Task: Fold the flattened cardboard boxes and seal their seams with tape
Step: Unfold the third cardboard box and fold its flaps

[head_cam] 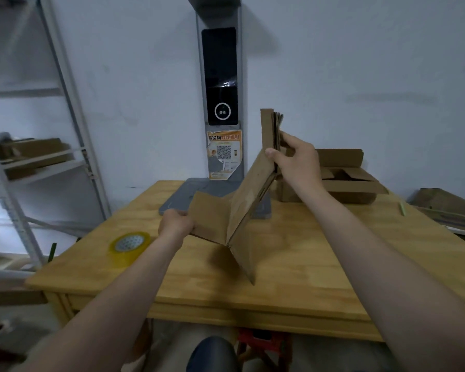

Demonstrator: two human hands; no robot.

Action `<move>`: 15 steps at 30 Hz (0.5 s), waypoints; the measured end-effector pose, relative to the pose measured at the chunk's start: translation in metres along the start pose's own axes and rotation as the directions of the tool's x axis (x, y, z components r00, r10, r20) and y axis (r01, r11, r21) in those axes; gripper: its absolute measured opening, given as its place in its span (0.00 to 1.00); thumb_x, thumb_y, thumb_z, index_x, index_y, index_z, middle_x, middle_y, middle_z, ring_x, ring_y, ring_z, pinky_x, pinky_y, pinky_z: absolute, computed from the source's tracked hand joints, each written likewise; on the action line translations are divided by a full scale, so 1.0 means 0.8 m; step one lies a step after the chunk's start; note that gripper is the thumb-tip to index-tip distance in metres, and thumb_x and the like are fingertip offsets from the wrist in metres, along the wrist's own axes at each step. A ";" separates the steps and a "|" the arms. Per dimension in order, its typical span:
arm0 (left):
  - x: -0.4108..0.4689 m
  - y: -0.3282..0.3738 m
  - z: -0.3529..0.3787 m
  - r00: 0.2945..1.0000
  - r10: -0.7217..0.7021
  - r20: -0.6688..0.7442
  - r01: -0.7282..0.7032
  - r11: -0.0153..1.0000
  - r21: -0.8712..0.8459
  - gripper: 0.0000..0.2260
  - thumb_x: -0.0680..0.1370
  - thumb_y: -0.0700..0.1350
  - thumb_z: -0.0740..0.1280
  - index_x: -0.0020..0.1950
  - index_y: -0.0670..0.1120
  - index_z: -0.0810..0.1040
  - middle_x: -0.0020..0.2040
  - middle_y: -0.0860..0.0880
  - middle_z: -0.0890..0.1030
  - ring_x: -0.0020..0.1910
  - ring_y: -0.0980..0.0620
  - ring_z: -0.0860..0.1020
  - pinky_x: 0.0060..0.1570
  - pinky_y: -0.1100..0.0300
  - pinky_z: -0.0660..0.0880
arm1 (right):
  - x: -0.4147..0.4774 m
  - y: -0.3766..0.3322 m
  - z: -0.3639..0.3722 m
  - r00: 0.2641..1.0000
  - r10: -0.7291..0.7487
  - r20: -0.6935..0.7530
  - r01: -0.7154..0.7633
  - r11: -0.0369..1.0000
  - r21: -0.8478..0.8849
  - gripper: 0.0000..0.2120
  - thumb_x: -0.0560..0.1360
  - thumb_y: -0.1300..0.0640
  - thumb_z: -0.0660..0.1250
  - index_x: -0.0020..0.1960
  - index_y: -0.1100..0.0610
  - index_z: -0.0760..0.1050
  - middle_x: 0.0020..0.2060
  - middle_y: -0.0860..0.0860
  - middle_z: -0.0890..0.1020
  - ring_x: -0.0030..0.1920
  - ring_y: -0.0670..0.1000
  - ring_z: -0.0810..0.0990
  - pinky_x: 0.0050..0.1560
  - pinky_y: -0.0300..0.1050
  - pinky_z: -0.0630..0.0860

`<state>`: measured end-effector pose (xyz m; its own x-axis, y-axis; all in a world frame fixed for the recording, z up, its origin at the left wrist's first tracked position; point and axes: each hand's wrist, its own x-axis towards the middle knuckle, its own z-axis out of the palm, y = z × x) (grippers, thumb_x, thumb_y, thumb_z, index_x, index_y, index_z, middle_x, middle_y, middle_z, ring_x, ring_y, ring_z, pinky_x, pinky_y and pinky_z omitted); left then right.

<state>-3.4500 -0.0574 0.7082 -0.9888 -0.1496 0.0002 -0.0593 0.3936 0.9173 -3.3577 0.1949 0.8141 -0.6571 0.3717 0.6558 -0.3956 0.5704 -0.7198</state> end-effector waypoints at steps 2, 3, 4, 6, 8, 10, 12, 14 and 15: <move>0.009 -0.002 -0.005 0.999 0.035 -0.014 -0.034 0.999 0.026 0.11 0.75 0.36 0.69 0.56 0.46 0.81 0.50 0.44 0.81 0.50 0.42 0.80 0.47 0.51 0.78 | 0.000 -0.005 0.012 1.000 -0.013 0.005 0.013 1.000 -0.010 0.24 0.77 0.49 0.73 0.72 0.50 0.76 0.66 0.44 0.80 0.68 0.45 0.76 0.68 0.52 0.76; 0.011 -0.001 -0.007 0.998 0.056 -0.020 -0.055 0.997 0.054 0.17 0.76 0.37 0.69 0.64 0.47 0.79 0.56 0.45 0.81 0.54 0.43 0.80 0.49 0.51 0.79 | -0.001 -0.007 0.017 1.000 -0.015 0.013 0.016 1.000 -0.020 0.24 0.78 0.48 0.72 0.73 0.51 0.75 0.66 0.44 0.80 0.68 0.44 0.75 0.69 0.52 0.75; 0.015 -0.002 -0.008 0.996 0.084 -0.027 -0.082 0.993 0.080 0.21 0.77 0.37 0.69 0.69 0.48 0.76 0.59 0.45 0.81 0.54 0.44 0.80 0.49 0.51 0.78 | -0.002 -0.007 0.021 1.000 -0.019 0.019 0.019 1.000 -0.022 0.24 0.78 0.48 0.71 0.73 0.51 0.75 0.66 0.42 0.80 0.67 0.43 0.75 0.69 0.52 0.75; 0.024 -0.001 -0.008 0.990 0.133 -0.042 -0.127 0.984 0.128 0.22 0.77 0.37 0.67 0.71 0.49 0.74 0.58 0.46 0.81 0.51 0.46 0.79 0.45 0.53 0.77 | -0.003 -0.007 0.031 0.999 -0.022 0.026 0.022 1.000 -0.006 0.22 0.80 0.49 0.69 0.72 0.52 0.75 0.61 0.38 0.80 0.64 0.40 0.77 0.67 0.52 0.77; 0.030 -0.001 -0.005 0.989 0.147 -0.035 -0.142 0.982 0.122 0.22 0.77 0.35 0.66 0.70 0.49 0.75 0.55 0.47 0.81 0.46 0.48 0.78 0.42 0.53 0.76 | -0.003 -0.008 0.037 0.999 -0.044 0.012 0.044 0.999 -0.015 0.19 0.82 0.50 0.67 0.71 0.52 0.76 0.61 0.40 0.81 0.62 0.41 0.79 0.66 0.52 0.78; 0.036 -0.004 0.001 0.993 0.118 -0.011 -0.117 0.991 0.072 0.19 0.77 0.34 0.65 0.67 0.47 0.78 0.52 0.48 0.81 0.43 0.47 0.79 0.42 0.50 0.78 | -0.001 -0.011 0.039 0.998 -0.054 -0.037 0.055 0.998 0.024 0.16 0.84 0.54 0.63 0.70 0.50 0.77 0.57 0.43 0.85 0.56 0.47 0.84 0.58 0.53 0.82; 0.041 -0.011 0.008 0.998 0.064 0.028 -0.064 0.998 0.010 0.17 0.78 0.34 0.64 0.64 0.46 0.81 0.52 0.45 0.81 0.44 0.44 0.80 0.40 0.51 0.77 | 0.005 -0.010 0.039 0.995 -0.052 -0.088 0.058 0.996 0.061 0.16 0.83 0.59 0.62 0.70 0.48 0.75 0.50 0.44 0.86 0.49 0.49 0.85 0.50 0.55 0.84; 0.045 -0.019 0.015 0.998 0.042 0.049 -0.042 0.999 0.003 0.14 0.79 0.36 0.66 0.63 0.46 0.82 0.50 0.44 0.81 0.49 0.39 0.81 0.41 0.53 0.74 | 0.009 -0.009 0.039 0.995 -0.075 -0.064 0.076 0.997 0.007 0.17 0.83 0.59 0.63 0.70 0.49 0.75 0.54 0.44 0.83 0.54 0.48 0.82 0.53 0.55 0.83; 0.048 -0.022 0.018 0.998 0.039 0.057 -0.040 0.999 0.013 0.14 0.78 0.36 0.66 0.62 0.46 0.82 0.49 0.44 0.81 0.51 0.38 0.81 0.41 0.53 0.74 | 0.010 -0.007 0.039 0.997 -0.060 -0.039 0.060 0.998 -0.003 0.16 0.83 0.56 0.64 0.70 0.50 0.75 0.56 0.45 0.81 0.57 0.49 0.81 0.54 0.56 0.83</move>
<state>-3.4886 -0.0574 0.6862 -0.9965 -0.0823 0.0131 -0.0219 0.4110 0.9114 -3.3810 0.1720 0.8163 -0.6071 0.3650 0.7058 -0.4319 0.5940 -0.6787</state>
